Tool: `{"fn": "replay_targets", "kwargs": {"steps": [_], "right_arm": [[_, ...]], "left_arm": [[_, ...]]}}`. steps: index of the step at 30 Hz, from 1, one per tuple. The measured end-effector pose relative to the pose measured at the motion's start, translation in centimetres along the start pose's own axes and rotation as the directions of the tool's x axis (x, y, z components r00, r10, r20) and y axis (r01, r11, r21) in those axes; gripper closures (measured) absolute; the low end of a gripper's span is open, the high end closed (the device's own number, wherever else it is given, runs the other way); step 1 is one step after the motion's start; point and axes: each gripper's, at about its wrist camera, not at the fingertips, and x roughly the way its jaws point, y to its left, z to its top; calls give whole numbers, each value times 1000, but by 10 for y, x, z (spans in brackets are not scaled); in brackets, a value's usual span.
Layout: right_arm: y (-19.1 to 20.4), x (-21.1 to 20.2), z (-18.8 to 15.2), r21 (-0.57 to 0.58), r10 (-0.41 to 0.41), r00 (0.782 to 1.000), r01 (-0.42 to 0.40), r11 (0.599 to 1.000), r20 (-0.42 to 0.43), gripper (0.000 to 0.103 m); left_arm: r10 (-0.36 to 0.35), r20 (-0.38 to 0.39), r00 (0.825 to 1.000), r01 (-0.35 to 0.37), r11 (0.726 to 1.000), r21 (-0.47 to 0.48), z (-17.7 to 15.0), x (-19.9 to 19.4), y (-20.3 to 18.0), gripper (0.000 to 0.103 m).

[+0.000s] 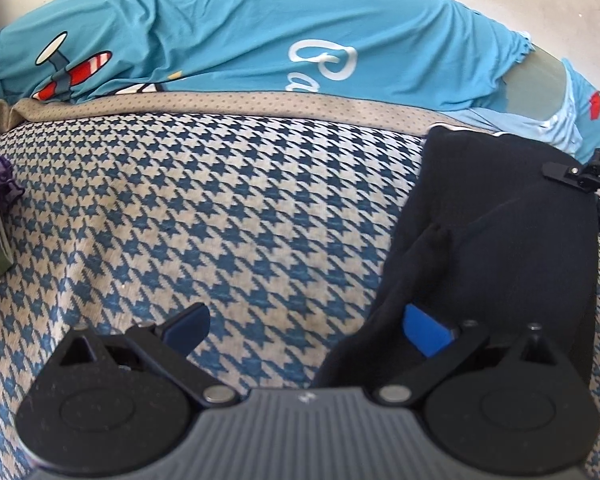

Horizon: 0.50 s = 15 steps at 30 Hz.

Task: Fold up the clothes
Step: 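Lift the strip end and fold it back over the strip with the right tool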

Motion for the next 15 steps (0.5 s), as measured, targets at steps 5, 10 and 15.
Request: {"fn": "replay_targets", "kwargs": {"steps": [5, 10, 15], "right_arm": [[-34, -32, 18, 33, -120, 989, 118, 993, 86, 92], [-77, -65, 25, 60, -270, 956, 265, 962, 116, 92], [-114, -78, 30, 115, -326, 942, 316, 942, 79, 90]], "left_arm": [[-8, -2, 1000, 8, 999, 35, -4, -4, -9, 0], [-11, -6, 1000, 11, 999, 52, -7, -10, -14, 0], [-26, -15, 1000, 27, 997, 74, -14, -15, -23, 0]]}}
